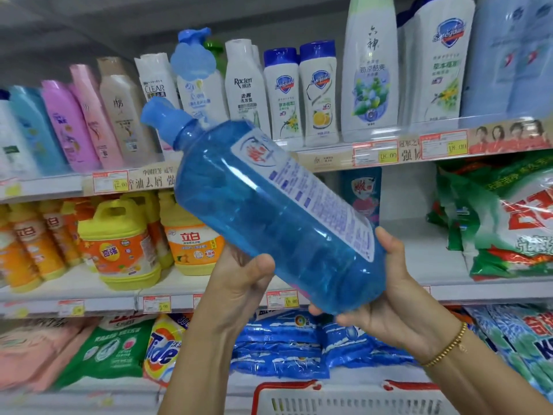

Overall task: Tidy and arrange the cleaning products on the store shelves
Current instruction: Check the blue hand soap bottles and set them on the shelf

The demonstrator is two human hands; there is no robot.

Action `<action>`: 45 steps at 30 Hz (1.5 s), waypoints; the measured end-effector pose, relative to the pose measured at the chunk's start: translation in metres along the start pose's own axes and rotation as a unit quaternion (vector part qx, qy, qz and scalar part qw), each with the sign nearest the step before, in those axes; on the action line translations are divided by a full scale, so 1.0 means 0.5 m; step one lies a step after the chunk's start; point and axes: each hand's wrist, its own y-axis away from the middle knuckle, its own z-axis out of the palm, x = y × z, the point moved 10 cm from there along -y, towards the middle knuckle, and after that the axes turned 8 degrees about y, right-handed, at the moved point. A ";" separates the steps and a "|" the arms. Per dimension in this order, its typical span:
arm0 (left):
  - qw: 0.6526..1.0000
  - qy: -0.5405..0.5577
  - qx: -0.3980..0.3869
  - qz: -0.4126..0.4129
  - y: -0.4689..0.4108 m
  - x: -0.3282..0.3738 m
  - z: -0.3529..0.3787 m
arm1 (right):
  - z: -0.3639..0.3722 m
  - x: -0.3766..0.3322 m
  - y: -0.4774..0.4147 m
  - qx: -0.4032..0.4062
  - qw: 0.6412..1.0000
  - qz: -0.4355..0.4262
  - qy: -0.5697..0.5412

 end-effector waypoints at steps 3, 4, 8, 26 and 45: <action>0.999 0.002 0.034 0.010 0.005 0.001 -0.007 | 0.006 0.018 0.005 -0.020 0.996 0.031 -0.085; 0.999 0.002 0.046 0.019 0.006 0.004 -0.008 | 0.006 0.018 0.007 -0.015 0.995 0.027 -0.090; 0.994 -0.004 0.090 0.063 0.011 0.015 -0.014 | -0.006 -0.020 0.014 0.020 0.996 -0.025 0.084; 0.998 -0.035 0.007 0.058 -0.009 0.059 0.021 | 0.021 -0.164 0.087 0.209 0.806 -0.344 0.435; 0.975 0.179 0.107 -0.075 0.055 0.013 0.029 | 0.103 -0.191 0.180 0.197 0.845 -0.161 0.470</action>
